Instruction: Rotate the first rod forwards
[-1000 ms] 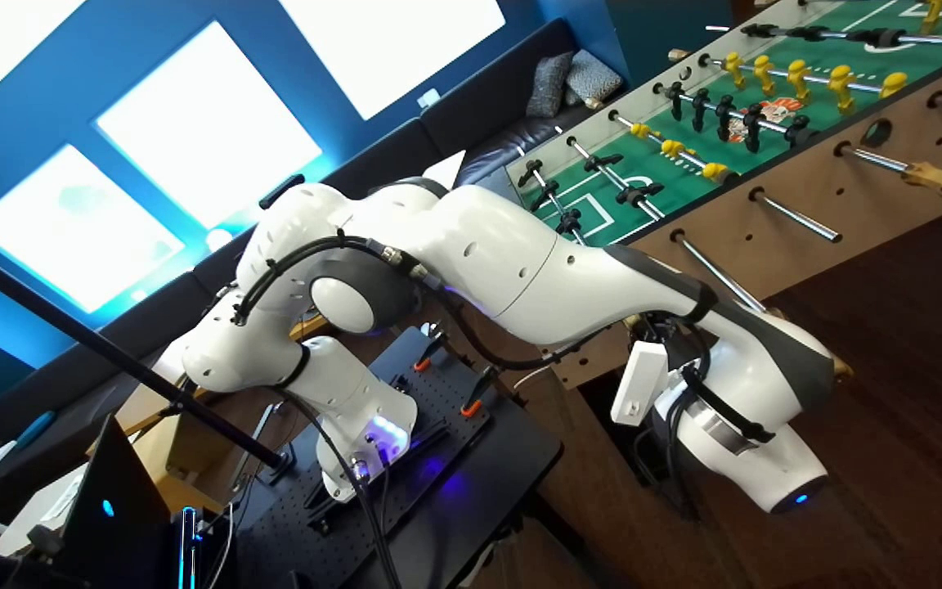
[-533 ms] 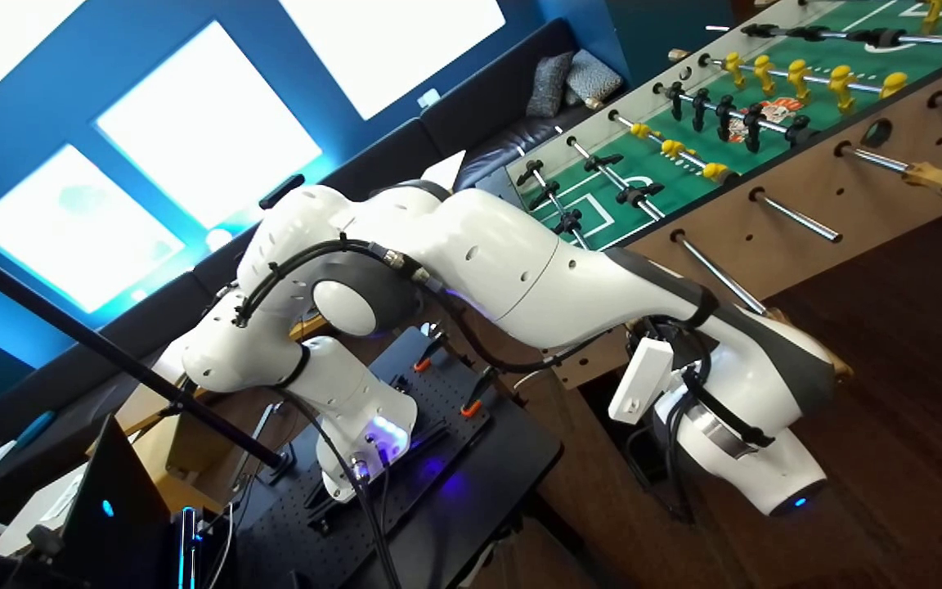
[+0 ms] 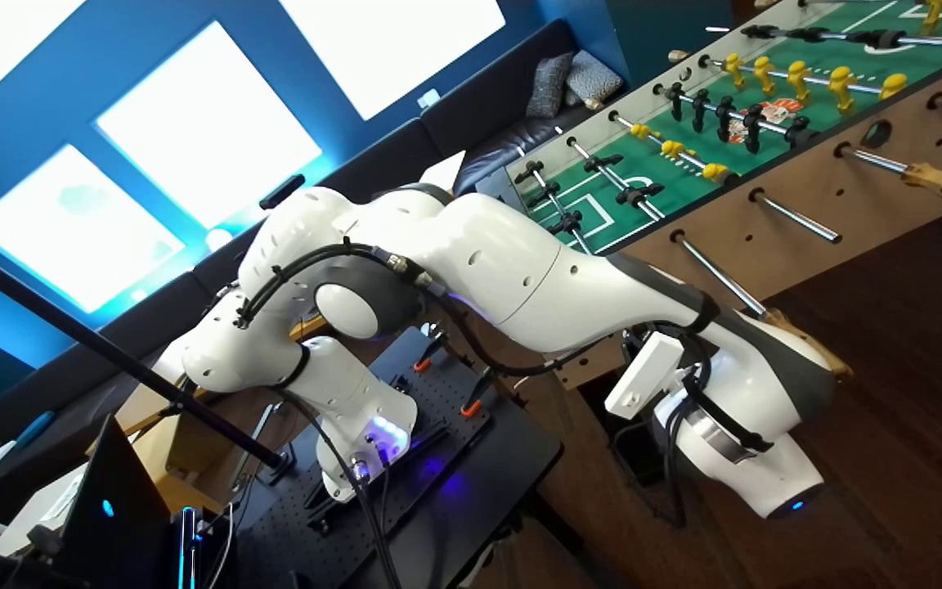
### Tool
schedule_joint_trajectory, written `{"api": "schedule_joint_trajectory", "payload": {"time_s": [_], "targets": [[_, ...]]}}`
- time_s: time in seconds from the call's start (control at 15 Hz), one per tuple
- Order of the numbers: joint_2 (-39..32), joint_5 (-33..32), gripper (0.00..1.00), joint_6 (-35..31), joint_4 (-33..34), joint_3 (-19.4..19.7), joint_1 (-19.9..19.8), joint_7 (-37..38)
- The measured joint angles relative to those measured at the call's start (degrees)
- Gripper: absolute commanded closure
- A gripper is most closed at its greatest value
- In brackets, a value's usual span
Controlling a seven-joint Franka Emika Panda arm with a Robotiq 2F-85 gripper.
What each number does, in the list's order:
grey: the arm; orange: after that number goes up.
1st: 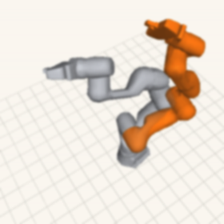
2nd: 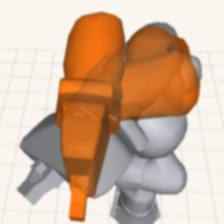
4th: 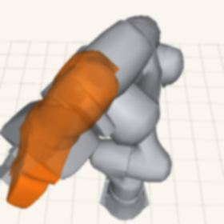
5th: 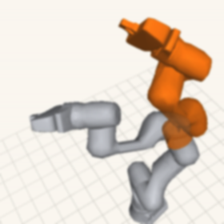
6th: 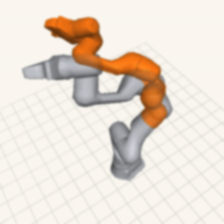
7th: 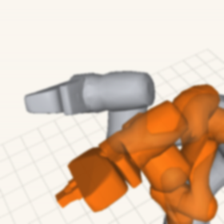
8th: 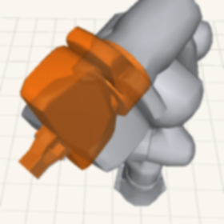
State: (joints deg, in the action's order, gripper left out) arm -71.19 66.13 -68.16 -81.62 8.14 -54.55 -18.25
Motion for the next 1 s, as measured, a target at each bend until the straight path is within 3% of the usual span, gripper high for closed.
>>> {"api": "schedule_joint_trajectory", "payload": {"time_s": [0.8, 0.87, 1.0], "targets": [[-0.1, 1.7, 0.84, 0.8, -0.6, 1.4, 0.1, 30.2], [-0.1, 1.8, 0.59, 0.9, -0.6, 1.7, 0.2, 32.8], [0.0, 1.8, 0.59, 1.1, -0.5, 2.2, 0.3, 37.0]]}}
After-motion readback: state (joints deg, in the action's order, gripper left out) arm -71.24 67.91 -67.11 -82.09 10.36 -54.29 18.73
